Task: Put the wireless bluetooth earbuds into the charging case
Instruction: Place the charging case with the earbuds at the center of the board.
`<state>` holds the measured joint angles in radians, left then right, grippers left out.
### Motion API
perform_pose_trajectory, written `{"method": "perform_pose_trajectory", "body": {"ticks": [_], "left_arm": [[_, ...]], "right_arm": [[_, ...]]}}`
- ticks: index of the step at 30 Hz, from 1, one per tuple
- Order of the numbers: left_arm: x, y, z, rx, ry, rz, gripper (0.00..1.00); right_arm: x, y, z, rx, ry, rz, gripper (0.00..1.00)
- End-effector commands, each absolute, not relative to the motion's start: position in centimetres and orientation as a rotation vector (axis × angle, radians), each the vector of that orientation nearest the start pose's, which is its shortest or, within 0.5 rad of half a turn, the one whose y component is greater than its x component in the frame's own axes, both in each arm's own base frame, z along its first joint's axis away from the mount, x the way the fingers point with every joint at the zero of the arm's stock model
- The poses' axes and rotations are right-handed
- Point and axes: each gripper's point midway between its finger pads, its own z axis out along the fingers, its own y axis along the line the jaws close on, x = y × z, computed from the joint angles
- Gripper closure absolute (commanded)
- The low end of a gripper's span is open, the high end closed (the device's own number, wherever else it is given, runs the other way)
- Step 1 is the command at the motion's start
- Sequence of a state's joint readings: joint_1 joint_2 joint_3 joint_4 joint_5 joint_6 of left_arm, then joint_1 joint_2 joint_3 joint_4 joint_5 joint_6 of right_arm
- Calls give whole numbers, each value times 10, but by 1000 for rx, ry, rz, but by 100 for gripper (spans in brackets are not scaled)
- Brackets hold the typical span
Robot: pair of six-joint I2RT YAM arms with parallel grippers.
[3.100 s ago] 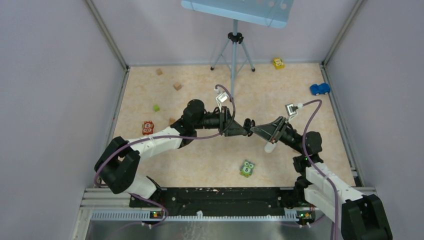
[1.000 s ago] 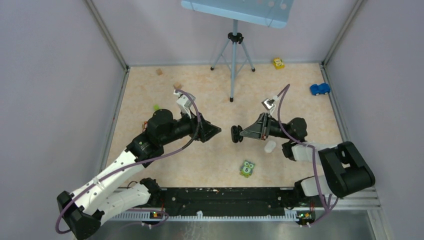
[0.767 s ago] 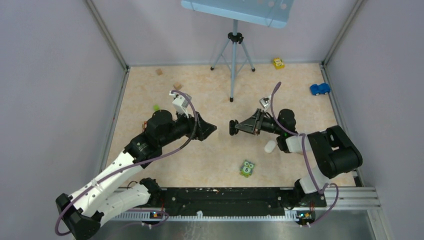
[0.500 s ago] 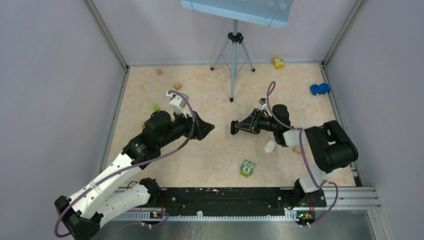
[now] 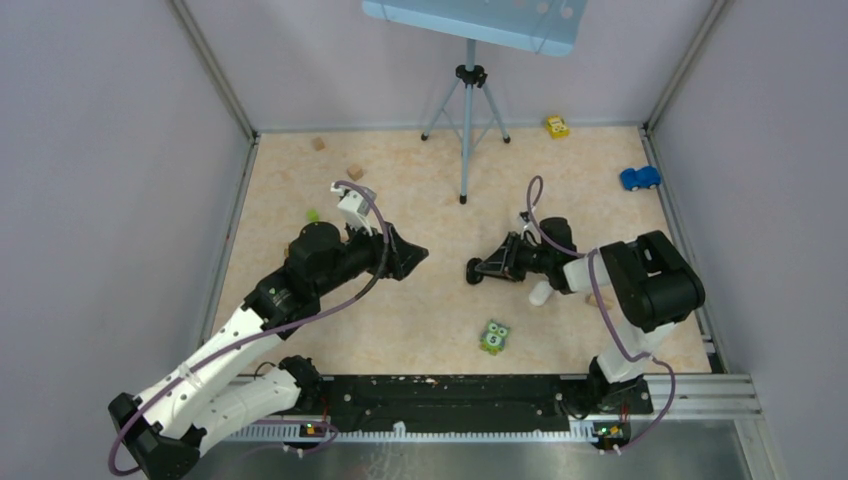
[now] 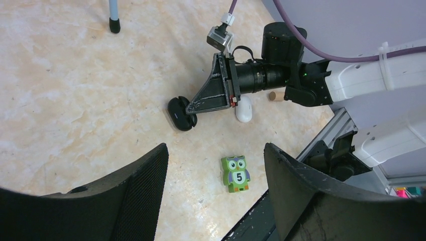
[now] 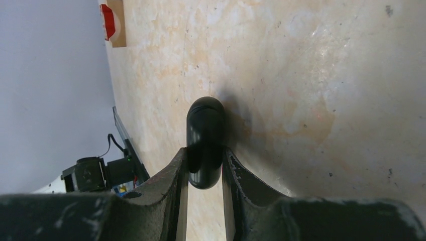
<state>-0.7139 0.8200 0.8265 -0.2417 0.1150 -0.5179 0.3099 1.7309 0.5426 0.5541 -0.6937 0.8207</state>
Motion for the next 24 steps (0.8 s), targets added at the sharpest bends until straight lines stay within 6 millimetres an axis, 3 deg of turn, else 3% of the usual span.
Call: {"method": "perform_pose_trajectory", "body": {"ticks": [1,2,4,8,11,18,22,24], "left_arm": [[213,-237,288,268,1847,-980,25],[213,-238,288,270,1846,-986,25],[213,-239,287,271,1848,-993,25],[213,-242,285,277,1856,-1000,25],[214,-243,284,282,1860,-1000,25],[213,-245,281,284,1867,-1011,25],[213,-246,278,286,1871,-1011,25],[213,-246,277,288,1873,-1013,25]], "right_arm": [[287,225,27,156,2368,1307,100],[286,224,26,156,2367,1309,100],[283,224,27,149,2361,1318,78],[280,222,29,137,2354,1303,49],[280,219,32,125,2355,1276,42],[280,215,41,106,2348,1228,41],[281,215,45,97,2339,1228,59],[281,218,43,87,2351,1229,63]]}}
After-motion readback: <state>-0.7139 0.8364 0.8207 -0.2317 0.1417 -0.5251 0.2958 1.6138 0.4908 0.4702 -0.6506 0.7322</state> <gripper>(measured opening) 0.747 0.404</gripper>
